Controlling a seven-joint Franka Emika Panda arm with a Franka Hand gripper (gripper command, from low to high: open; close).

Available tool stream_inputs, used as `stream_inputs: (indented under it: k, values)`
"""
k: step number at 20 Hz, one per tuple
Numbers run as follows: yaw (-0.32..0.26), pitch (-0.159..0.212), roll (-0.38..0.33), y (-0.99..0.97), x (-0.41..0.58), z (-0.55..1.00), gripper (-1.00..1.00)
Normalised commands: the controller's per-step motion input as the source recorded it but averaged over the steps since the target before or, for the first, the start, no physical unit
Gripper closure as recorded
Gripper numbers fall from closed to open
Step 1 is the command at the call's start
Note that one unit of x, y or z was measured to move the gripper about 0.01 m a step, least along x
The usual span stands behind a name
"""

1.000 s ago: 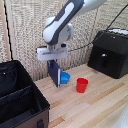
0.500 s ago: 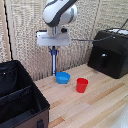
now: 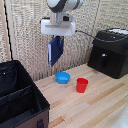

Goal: Discover the targeted book and set your gripper to the appropriate amplitude. Smoothly guide your gripper in the direction of the book and snatch it firmly. Search for the back section of the caddy. Move the held book towards the back section and lightly deposit it inside.

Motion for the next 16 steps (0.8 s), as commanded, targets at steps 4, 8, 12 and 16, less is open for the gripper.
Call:
stream_inputs:
  k: [4, 8, 12, 16]
  values:
    - [-0.214, -0.063, 0.031, 0.35, -0.036, 0.79, 1.00]
    - [-0.176, 0.000, 0.095, 0.40, -0.011, 0.50, 1.00]
    - [-0.139, 0.012, 0.079, 0.53, -0.001, 0.35, 1.00]
    - [-0.121, 0.035, 0.032, 0.68, 0.000, 0.17, 1.00]
